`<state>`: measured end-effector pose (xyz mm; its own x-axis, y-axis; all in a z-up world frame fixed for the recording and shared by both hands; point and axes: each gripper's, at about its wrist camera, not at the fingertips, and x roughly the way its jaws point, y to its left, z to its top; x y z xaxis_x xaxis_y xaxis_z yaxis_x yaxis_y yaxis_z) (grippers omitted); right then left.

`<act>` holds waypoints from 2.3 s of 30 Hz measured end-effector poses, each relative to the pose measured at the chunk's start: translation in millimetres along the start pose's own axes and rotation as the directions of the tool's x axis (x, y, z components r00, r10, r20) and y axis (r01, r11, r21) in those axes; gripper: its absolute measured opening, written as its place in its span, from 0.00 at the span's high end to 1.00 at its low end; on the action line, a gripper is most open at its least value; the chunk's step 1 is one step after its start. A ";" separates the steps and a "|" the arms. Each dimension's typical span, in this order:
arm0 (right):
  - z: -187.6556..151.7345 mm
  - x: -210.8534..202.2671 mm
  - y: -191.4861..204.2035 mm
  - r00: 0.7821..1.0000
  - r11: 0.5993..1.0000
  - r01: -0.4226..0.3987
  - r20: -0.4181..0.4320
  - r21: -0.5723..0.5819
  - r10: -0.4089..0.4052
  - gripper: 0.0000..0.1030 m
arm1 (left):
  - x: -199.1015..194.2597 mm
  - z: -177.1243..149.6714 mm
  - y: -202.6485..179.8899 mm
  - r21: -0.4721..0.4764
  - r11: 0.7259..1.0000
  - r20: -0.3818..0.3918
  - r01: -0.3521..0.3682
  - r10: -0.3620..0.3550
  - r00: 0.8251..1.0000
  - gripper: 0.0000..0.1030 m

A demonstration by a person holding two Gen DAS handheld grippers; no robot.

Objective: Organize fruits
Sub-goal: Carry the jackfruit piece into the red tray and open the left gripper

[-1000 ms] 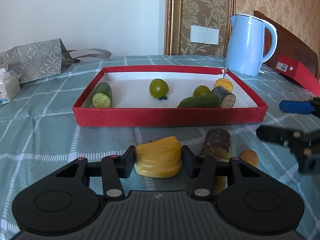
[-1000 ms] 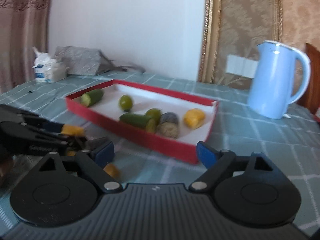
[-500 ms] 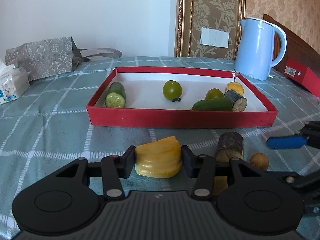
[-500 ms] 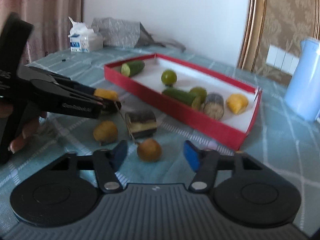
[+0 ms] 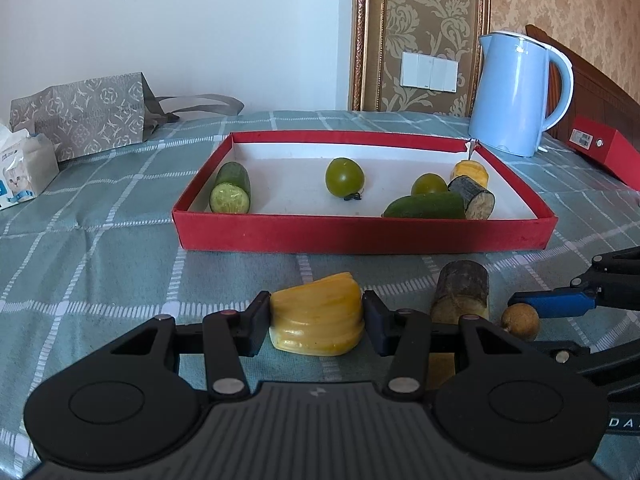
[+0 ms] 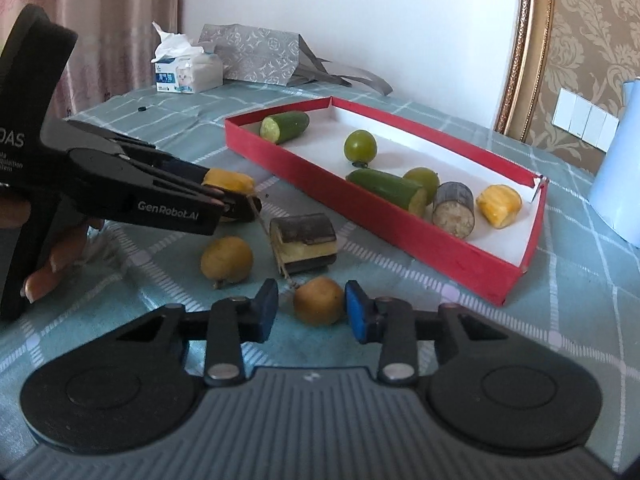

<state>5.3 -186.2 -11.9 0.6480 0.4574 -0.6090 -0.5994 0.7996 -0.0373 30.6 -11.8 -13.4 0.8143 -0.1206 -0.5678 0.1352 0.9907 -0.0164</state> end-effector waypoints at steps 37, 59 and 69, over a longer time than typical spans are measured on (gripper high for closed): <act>-3.0 -16.8 -46.9 0.984 0.946 0.119 0.093 0.301 -0.153 0.74 | -2.8 3.7 0.2 -0.022 1.000 0.016 -0.019 0.019 1.000 0.54; -3.8 -15.9 -47.6 0.982 0.943 0.128 0.091 0.308 -0.163 0.75 | 37.8 81.7 -6.9 0.015 0.998 0.086 -0.055 0.053 0.995 0.54; -3.0 -10.5 -47.6 0.985 0.944 0.134 0.066 0.303 -0.162 0.75 | 104.1 91.6 3.2 0.007 0.994 -0.001 -0.113 0.113 0.994 0.53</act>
<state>25.5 -230.2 -6.1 0.7661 0.3470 -0.5410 -0.3362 0.9338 0.1227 167.5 -27.0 2.8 0.8240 -0.0074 -0.5666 0.0463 0.9975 0.0542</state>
